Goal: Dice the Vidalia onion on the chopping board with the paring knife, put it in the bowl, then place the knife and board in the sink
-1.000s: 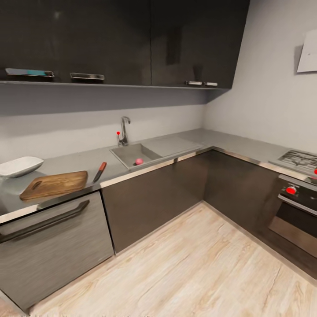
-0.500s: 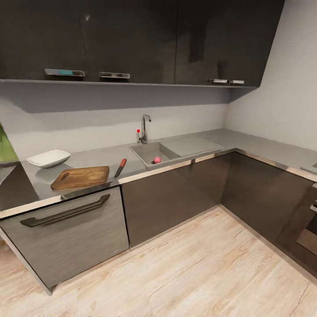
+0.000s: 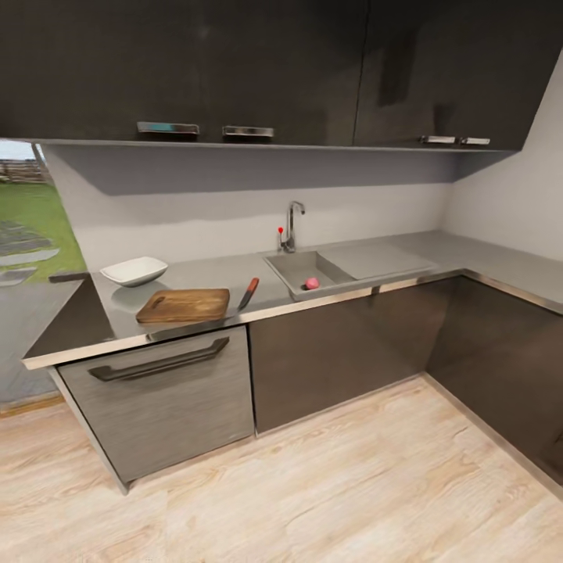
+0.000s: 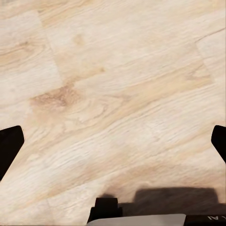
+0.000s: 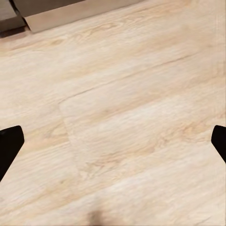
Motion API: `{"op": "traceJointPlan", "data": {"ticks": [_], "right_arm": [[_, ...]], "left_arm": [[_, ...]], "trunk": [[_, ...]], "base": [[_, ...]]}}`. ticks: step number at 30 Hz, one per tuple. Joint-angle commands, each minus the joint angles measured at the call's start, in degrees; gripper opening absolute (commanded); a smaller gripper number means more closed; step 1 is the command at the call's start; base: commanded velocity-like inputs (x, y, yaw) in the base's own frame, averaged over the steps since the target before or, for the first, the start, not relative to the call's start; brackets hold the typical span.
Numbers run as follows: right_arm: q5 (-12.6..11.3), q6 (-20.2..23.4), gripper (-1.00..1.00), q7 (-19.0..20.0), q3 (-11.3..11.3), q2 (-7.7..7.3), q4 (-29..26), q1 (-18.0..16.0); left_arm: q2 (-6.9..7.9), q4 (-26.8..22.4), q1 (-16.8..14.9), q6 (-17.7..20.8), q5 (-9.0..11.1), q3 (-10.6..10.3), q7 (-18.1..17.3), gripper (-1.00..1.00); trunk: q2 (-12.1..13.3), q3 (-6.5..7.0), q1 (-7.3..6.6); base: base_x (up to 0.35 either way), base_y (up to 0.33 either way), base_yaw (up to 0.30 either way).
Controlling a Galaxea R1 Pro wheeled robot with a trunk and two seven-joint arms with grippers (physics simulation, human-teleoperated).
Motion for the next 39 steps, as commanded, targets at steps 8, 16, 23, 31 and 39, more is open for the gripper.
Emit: {"op": "traceJointPlan", "data": {"ticks": [8,16,23,31,39], "right_arm": [[0.01,-0.14,1.0,-0.1,0.09,0.0,0.02,-0.02],[0.01,-0.17,1.0,-0.1,0.02,0.0,0.02,-0.02],[0.01,-0.2,1.0,-0.1,-0.06,-0.02,0.02,-0.02],[-0.01,-0.23,1.0,-0.1,-0.18,-0.08,-0.01,-0.02],[-0.03,-0.23,1.0,-0.1,-0.24,-0.09,-0.07,-0.02]], "left_arm": [[-0.62,0.05,-0.04,-0.19,-0.02,0.01,0.01,1.0],[-0.65,0.16,-0.04,-0.16,0.06,0.05,0.0,1.0],[0.35,12.76,-0.04,-0.05,0.11,-0.04,0.0,1.0],[1.62,29.11,-0.04,0.18,0.15,-0.18,0.0,1.0],[1.66,28.39,-0.04,0.04,0.1,-0.14,0.0,1.0]], "trunk": [[-0.03,-0.31,-0.01],[-0.03,-0.54,-0.01],[-0.03,-0.56,-0.01],[-0.03,-0.56,-0.01],[-0.03,-0.56,-0.01]], "base": [[0.0,0.0,0.272],[0.0,0.0,0.271],[0.0,0.0,0.217],[0.0,0.0,0.151],[0.0,0.0,0.134]]}}
